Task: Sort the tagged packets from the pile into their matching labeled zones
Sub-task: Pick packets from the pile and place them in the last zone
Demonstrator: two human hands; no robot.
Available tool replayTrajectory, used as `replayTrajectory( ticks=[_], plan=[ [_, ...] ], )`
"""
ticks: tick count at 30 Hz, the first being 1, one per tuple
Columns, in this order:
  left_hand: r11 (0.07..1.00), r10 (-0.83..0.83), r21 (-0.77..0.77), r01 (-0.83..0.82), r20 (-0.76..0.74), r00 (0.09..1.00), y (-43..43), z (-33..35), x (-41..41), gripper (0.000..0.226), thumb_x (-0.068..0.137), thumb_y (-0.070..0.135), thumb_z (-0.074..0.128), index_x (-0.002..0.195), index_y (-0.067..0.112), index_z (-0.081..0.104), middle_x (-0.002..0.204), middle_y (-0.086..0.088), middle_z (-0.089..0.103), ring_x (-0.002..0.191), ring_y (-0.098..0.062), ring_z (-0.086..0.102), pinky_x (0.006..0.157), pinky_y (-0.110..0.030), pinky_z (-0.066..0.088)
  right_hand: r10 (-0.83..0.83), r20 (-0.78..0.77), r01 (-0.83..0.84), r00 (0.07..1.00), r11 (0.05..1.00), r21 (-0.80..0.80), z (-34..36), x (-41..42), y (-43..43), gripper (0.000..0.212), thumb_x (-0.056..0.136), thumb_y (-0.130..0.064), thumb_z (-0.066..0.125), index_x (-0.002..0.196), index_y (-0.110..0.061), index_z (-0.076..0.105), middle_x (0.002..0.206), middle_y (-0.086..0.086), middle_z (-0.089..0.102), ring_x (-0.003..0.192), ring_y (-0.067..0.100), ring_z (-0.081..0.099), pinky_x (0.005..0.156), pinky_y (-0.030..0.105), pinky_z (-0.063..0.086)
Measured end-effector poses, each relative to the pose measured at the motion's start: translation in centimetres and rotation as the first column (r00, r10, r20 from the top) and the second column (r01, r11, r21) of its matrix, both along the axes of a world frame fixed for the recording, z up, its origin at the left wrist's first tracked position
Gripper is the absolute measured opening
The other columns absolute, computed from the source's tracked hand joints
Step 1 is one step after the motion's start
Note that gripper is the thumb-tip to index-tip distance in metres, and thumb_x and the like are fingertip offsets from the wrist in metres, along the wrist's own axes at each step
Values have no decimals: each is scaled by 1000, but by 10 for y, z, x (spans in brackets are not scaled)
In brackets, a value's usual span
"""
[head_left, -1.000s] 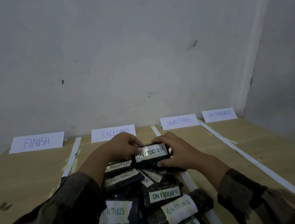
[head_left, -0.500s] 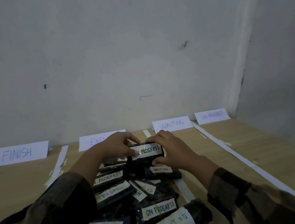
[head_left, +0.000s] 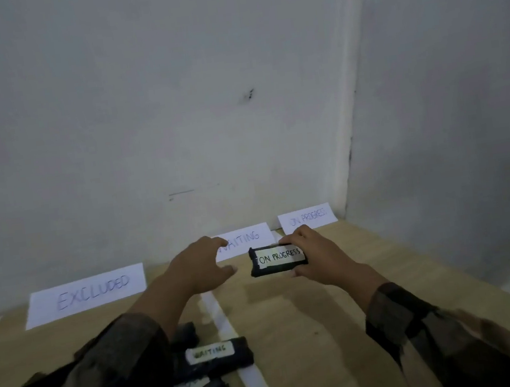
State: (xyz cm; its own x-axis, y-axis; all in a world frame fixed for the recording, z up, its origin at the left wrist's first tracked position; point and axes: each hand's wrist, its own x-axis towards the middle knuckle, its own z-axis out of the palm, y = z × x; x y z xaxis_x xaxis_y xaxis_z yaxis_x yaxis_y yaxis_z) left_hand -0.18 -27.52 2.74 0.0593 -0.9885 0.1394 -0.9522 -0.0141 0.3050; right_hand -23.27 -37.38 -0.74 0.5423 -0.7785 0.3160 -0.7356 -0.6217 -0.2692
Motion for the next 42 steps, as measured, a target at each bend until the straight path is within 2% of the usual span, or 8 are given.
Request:
replayTrajectory(
  ticks=[5, 9, 19, 26, 33, 36, 42],
  plan=[
    [1000, -25, -7, 26, 67, 997, -46, -17, -37, 66, 89, 52, 52, 144, 23, 30, 151, 2, 32, 138, -18, 32, 110, -36, 32, -78, -66, 80, 995, 996, 28, 0, -34, -48, 68, 74, -25, 77, 134, -25, 45, 124, -2, 45, 109, 17, 50, 82, 29, 43],
    [1000, -29, -7, 30, 84, 996, -82, -29, -60, 65, 91, 52, 48, 145, 23, 29, 152, 1, 30, 139, -18, 30, 111, -37, 30, -138, -99, 142, 985, 989, 39, -3, -55, -88, 68, 75, -24, 77, 135, -25, 44, 128, -2, 44, 112, 18, 50, 87, 32, 45],
    [996, -86, 39, 83, 76, 993, -165, -62, -102, 59, 92, 50, 46, 143, 23, 31, 148, 2, 33, 135, -18, 34, 108, -36, 32, -254, -177, 271, 951, 960, 76, -15, -96, -176, 68, 77, -19, 75, 136, -23, 43, 130, 1, 42, 115, 21, 49, 89, 31, 42],
    [993, -119, 23, 117, 70, 990, -206, -83, -126, 53, 92, 49, 44, 138, 24, 37, 140, 3, 42, 127, -17, 42, 104, -34, 34, -295, -275, 322, 915, 945, 55, -27, -117, -228, 55, 84, -10, 60, 134, -24, 43, 128, 4, 43, 111, 24, 51, 78, 27, 37],
    [987, -160, 29, 158, 104, 982, -226, -98, -139, 50, 93, 49, 40, 137, 24, 37, 138, 4, 43, 126, -17, 41, 104, -36, 36, -338, -317, 395, 886, 909, 135, -43, -123, -266, 56, 84, -18, 63, 135, -27, 41, 130, 3, 42, 116, 23, 48, 91, 31, 40],
    [986, -166, 35, 163, 133, 977, -231, -102, -141, 48, 93, 50, 39, 133, 24, 41, 134, 3, 45, 123, -18, 43, 102, -36, 37, -341, -335, 418, 878, 888, 192, -49, -122, -278, 57, 85, -17, 61, 137, -29, 40, 133, 4, 40, 119, 25, 47, 98, 36, 40],
    [983, -178, 67, 169, 166, 970, -235, -111, -138, 45, 91, 51, 40, 128, 26, 43, 129, 3, 46, 118, -18, 43, 98, -36, 38, -317, -342, 420, 884, 860, 289, -54, -120, -291, 56, 87, -12, 56, 139, -28, 40, 139, 6, 40, 125, 26, 43, 104, 35, 37]
  ],
)
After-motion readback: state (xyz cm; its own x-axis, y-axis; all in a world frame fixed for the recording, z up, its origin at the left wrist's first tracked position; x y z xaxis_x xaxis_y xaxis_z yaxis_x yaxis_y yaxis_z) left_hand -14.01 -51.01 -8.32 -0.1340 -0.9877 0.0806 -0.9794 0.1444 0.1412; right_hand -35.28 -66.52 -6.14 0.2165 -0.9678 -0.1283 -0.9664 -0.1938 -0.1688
